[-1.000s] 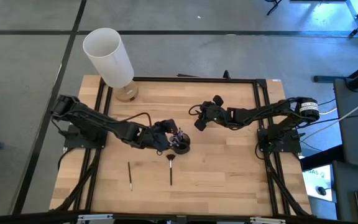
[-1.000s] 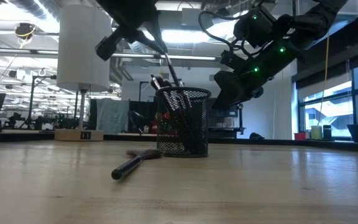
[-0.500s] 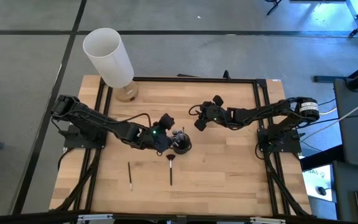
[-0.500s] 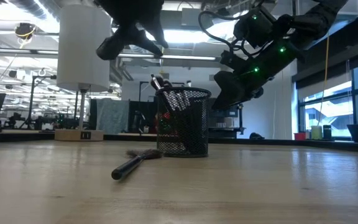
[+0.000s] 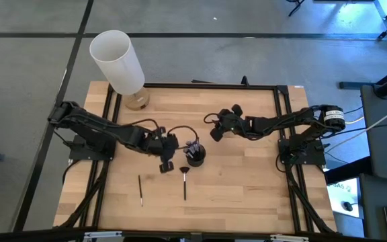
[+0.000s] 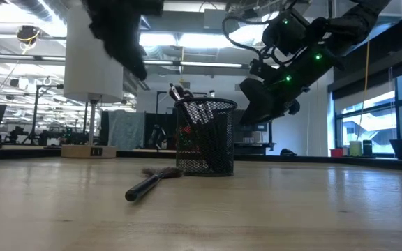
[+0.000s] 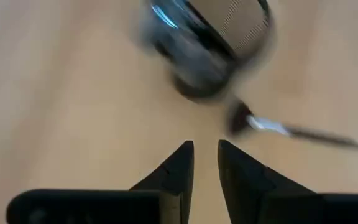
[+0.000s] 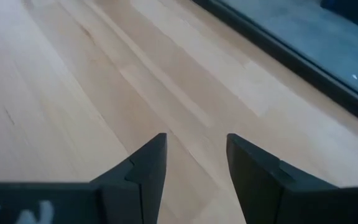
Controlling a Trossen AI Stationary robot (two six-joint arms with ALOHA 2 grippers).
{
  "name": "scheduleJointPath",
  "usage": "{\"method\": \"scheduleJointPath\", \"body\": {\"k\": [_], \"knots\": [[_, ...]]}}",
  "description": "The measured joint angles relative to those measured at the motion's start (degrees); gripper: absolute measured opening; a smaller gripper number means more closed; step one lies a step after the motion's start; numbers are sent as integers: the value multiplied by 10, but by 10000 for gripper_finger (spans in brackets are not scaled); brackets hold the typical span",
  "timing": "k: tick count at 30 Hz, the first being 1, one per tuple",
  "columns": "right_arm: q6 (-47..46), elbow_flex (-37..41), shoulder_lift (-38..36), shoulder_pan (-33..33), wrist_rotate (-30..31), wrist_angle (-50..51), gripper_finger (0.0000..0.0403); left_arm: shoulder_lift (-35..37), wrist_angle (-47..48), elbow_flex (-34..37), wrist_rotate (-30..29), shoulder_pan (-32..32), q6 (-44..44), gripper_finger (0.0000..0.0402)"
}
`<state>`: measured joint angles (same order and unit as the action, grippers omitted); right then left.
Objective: Pick & Place Makeup Brushes
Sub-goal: Put the eyeshadow brush into the makeup organizer
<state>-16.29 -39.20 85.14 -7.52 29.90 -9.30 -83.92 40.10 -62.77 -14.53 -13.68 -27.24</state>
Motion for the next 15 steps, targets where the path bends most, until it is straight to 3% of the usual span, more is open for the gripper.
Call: {"method": "scheduleJointPath", "body": {"k": [5, 11, 15], "knots": [[-25, 0, 0, -12, 0, 36, 167, -34, 11, 48, 159, -16, -55, 82], [-42, 0, 0, -30, 0, 43, 167, -42, 47, 100, 271, -44, -252, 102], [-27, 0, 0, -45, -7, 25, 167, -40, 56, 108, 325, -89, -184, 111]]}}
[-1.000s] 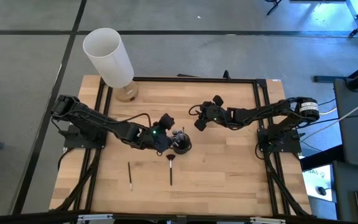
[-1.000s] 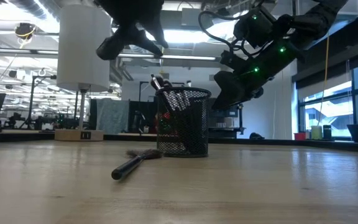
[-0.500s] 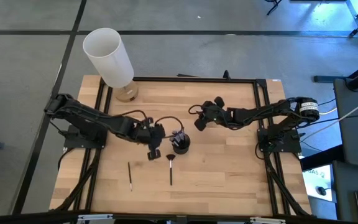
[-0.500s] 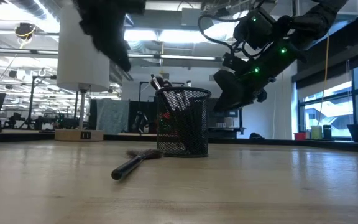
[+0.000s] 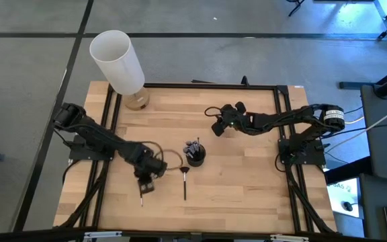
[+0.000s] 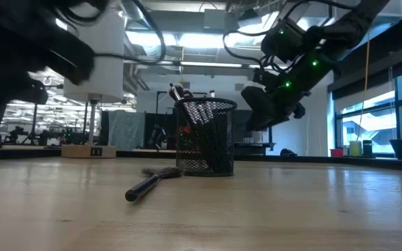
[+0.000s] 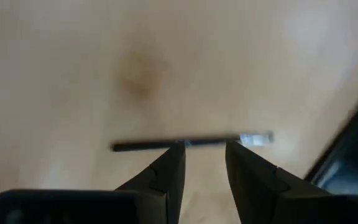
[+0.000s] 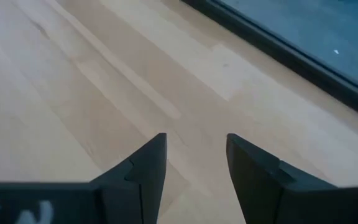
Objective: Pick & Place Makeup Brushes
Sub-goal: Put the eyeshadow brush into the makeup organizer
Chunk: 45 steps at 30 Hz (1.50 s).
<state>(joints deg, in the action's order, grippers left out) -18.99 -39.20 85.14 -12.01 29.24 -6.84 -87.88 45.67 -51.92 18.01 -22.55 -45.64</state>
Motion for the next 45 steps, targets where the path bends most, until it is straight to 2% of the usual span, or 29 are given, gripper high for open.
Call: {"method": "scheduleJointPath", "body": {"k": [2, 7, 10, 14, 18, 21, 25, 31, 40, 45], "knots": [[17, 0, 0, -8, -17, -11, 167, 0, -5, 0, -1, -31, 66, 110], [17, 0, 0, -15, -61, -6, 167, 0, -39, 0, -55, -114, 245, 98], [32, 0, 0, -15, -65, -6, 167, -3, -74, 0, -72, -159, 278, 95], [44, 0, 0, -15, -65, -6, 167, -25, -123, 0, -151, -205, 275, 98], [48, 0, 0, -15, -65, -6, 167, -69, -117, -23, -212, -221, 315, 105], [55, 0, 0, -15, -65, -6, 167, -105, -110, -52, -210, -219, 343, 111], [43, 0, 0, -13, -76, -5, 167, -149, -80, -97, -175, -224, 368, 116], [40, 0, 2, -1, -90, -4, 167, -181, -8, -144, -154, -244, 401, 111], [42, 0, 2, 2, -89, -3, 167, -183, -19, -121, -208, -260, 426, 88], [44, 0, 2, 2, -89, -1, 167, -182, -29, -118, -195, -257, 429, 41]]}}
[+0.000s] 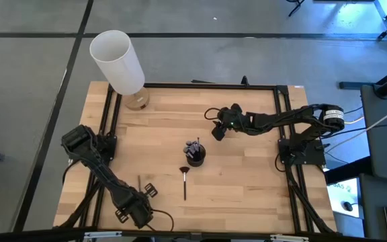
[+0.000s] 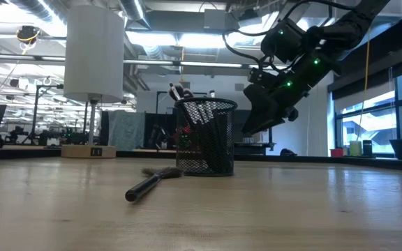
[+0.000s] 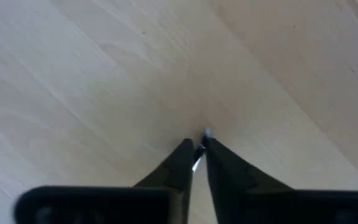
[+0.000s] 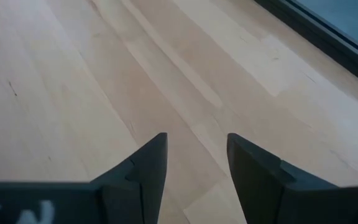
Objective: Pick & Place Makeup Brushes
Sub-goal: Put the eyeshadow brush into the makeup organizer
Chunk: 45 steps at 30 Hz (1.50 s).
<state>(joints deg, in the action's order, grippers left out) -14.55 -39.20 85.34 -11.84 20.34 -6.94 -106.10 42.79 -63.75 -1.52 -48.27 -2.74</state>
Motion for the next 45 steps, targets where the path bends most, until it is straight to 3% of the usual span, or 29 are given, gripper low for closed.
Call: {"method": "scheduleJointPath", "body": {"k": [3, 9, 14, 19, 22, 28, 34, 41, 45], "knots": [[0, 0, 0, 0, 0, 0, 167, 0, -4, 1, 6, 9, -12, 9], [-1, 0, 0, 0, 0, 13, 167, 5, 2, 2, -9, 31, -7, 4], [-1, 0, 0, 0, 0, 17, 167, 44, 25, 5, -195, 76, -18, 4], [0, 0, 0, 0, 0, 17, 167, 118, 16, 4, -340, 150, -41, 4], [4, 0, 0, 0, 0, 17, 167, 172, -12, 4, -452, 200, -131, 4], [13, 0, 0, 0, 0, 17, 167, 270, -96, 3, -609, 294, -314, 4], [12, 0, 0, 0, 0, 17, 167, 276, -240, 19, -630, 332, -325, 4], [13, 0, 0, 0, 2, 21, 167, 219, -535, 82, -559, 327, -285, 5], [13, 0, 0, 0, 1, 21, 167, 186, -597, 86, -559, 322, -253, 5]]}}
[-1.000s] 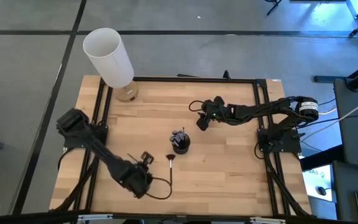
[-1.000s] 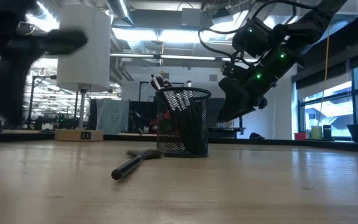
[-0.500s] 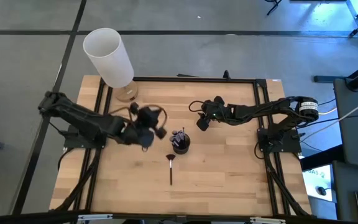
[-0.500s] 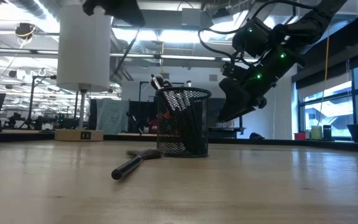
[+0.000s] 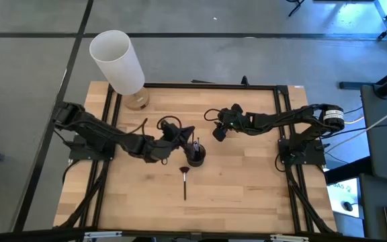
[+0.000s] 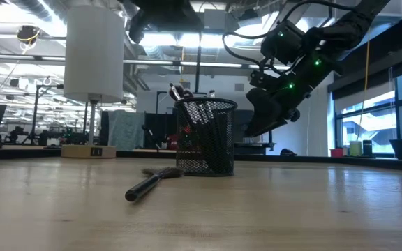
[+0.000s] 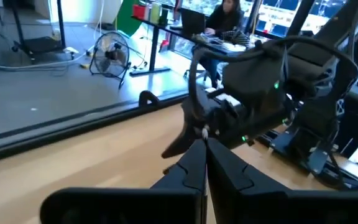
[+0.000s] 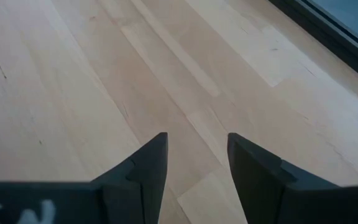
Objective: Pick & Place Makeup Brushes
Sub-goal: Put the eyeshadow brush into the makeup organizer, then put the highlighter brush into the makeup organizer
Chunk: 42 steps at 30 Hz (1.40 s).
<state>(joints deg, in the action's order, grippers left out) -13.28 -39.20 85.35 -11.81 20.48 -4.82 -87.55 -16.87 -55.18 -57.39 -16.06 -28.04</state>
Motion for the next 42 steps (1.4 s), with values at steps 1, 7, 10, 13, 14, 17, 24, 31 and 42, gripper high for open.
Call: {"method": "scheduleJointPath", "body": {"k": [1, 7, 10, 13, 14, 17, 24, 31, 42], "knots": [[0, 0, 0, 0, 0, 0, 167, -8, -6, 0, 0, 0, -3, 5], [-1, 0, 0, 0, 0, 0, 167, -71, -32, 0, -5, -7, -47, 7], [-7, 0, 0, 0, 0, 0, 167, -100, -53, 0, -9, -11, -51, 7], [-12, 0, 0, 1, -1, 1, 167, -109, -61, 0, 7, -12, -41, 10], [-12, 0, 0, 2, -1, 4, 167, -109, -62, 0, 13, -12, -37, 12], [-19, 0, 0, 7, -1, 12, 167, -109, -61, 0, 14, -16, -26, 24], [-52, 0, 0, 36, 5, 35, 167, -102, -57, 0, -31, -53, -6, 77], [-85, 2, 0, 89, 36, 44, 167, -96, -54, -1, -47, -102, 78, 118], [-92, 2, 0, 124, 115, 61, 167, -80, 174, -1, 46, -104, -149, 122]]}}
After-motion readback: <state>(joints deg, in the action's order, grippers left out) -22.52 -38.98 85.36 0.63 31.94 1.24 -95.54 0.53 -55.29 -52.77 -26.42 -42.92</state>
